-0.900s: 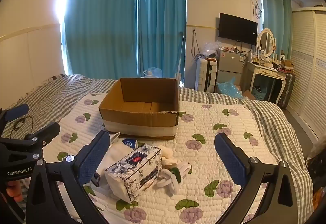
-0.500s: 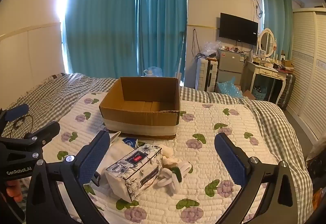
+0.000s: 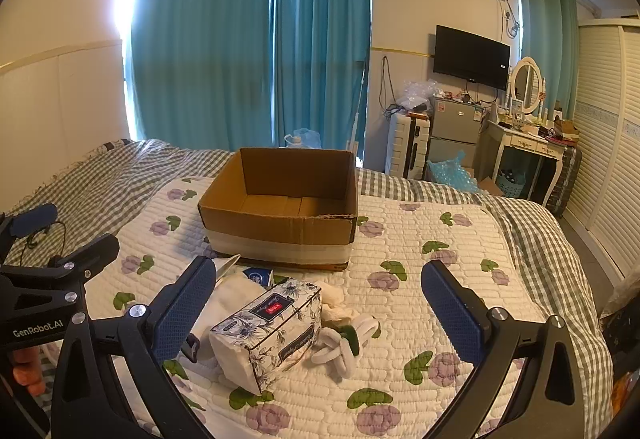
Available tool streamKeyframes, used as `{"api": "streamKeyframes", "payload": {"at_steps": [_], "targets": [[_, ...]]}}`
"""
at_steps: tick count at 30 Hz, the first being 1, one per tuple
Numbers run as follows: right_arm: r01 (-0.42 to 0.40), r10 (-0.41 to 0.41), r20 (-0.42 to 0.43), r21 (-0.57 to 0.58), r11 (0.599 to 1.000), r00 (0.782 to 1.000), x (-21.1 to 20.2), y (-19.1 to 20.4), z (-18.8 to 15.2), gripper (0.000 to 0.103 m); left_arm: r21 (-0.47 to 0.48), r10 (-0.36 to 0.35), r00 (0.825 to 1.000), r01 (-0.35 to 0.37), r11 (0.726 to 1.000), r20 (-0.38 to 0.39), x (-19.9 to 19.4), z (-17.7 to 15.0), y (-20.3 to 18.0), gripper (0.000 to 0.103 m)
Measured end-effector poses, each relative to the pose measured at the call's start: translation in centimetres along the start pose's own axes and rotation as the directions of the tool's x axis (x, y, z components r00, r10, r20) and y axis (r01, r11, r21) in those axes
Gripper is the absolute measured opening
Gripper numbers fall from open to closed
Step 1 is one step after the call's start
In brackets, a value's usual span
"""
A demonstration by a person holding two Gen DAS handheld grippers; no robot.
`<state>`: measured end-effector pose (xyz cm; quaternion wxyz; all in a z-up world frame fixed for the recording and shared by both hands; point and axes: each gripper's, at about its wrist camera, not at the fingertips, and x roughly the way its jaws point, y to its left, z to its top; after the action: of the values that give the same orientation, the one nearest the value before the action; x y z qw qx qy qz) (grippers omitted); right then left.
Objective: Organize soft objects
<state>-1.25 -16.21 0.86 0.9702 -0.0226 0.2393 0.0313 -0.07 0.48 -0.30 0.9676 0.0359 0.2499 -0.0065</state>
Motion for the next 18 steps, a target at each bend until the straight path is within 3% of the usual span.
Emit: {"api": "streamKeyframes", "payload": {"at_steps": [18], "targets": [[0.003,-0.003,-0.002,-0.001,1.0,1.0,0.08,0.1,0.01,0.103,-0.003,0.004,1.0,-0.004,1.0,-0.005,0.31,-0.34,0.14,0.103]]}}
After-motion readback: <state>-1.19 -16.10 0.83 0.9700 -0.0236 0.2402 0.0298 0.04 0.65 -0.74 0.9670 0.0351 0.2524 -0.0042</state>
